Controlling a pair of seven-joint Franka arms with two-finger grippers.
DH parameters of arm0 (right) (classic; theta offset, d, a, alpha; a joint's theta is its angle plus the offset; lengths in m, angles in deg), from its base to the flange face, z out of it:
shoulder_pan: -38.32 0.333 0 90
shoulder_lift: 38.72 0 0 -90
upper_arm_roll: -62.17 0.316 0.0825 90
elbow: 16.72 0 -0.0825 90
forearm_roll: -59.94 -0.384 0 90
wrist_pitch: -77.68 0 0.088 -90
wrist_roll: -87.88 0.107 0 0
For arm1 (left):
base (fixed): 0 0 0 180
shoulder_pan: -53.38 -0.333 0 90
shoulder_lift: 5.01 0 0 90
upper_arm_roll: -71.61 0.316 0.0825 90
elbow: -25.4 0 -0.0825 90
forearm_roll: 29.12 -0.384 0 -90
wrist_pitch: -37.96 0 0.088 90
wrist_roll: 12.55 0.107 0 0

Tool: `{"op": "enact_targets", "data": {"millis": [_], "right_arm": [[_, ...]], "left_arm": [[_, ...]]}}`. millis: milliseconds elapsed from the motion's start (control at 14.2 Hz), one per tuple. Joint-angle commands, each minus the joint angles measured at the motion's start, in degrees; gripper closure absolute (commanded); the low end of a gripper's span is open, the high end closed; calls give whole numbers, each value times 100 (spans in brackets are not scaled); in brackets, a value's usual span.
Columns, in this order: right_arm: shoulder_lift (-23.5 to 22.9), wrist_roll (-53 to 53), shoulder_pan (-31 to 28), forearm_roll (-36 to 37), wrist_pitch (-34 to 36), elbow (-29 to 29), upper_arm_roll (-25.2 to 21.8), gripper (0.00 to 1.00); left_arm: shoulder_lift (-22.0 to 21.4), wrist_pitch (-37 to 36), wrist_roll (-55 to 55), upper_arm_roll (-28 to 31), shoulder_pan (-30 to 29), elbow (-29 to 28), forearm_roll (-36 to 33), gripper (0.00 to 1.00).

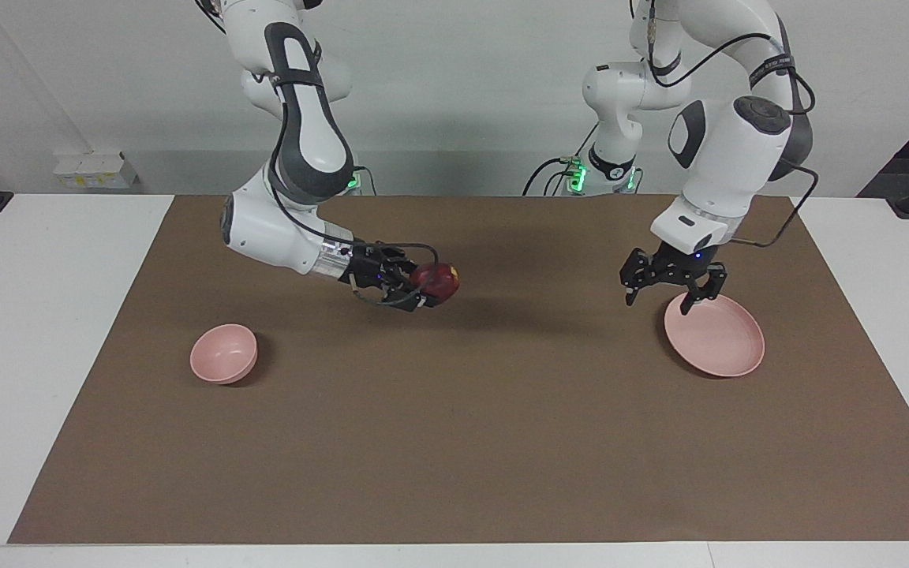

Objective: Move apple from plate to bowl
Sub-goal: 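Carry the apple with the right gripper while the left gripper withdraws, then lower the apple into the pink bowl with the right gripper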

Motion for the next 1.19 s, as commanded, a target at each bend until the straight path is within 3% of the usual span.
{"op": "enact_targets", "data": {"millis": [0, 421, 772, 982, 1123], "right_arm": [[54, -116, -250, 1050, 261, 345, 15, 100], [-7, -1361, -768, 2494, 287, 742, -11, 100], [-68, -2830, -1076, 3549, 156, 769, -11, 100], [-200, -3357, -1155, 4584, -326, 980, -2, 100], [-253, -3866, -1200, 4860, -661, 927, -11, 100]], "left_arm": [[-61, -907, 70, -36, -133, 761, -350, 0], [-78, -2613, 219, -9, -213, 1975, -350, 0], [-218, -3089, 246, 228, -204, 2161, -376, 0], [-263, -3168, 378, 237, -204, 2161, -359, 0], [-289, -3195, 386, 263, -204, 2161, -359, 0]]}}
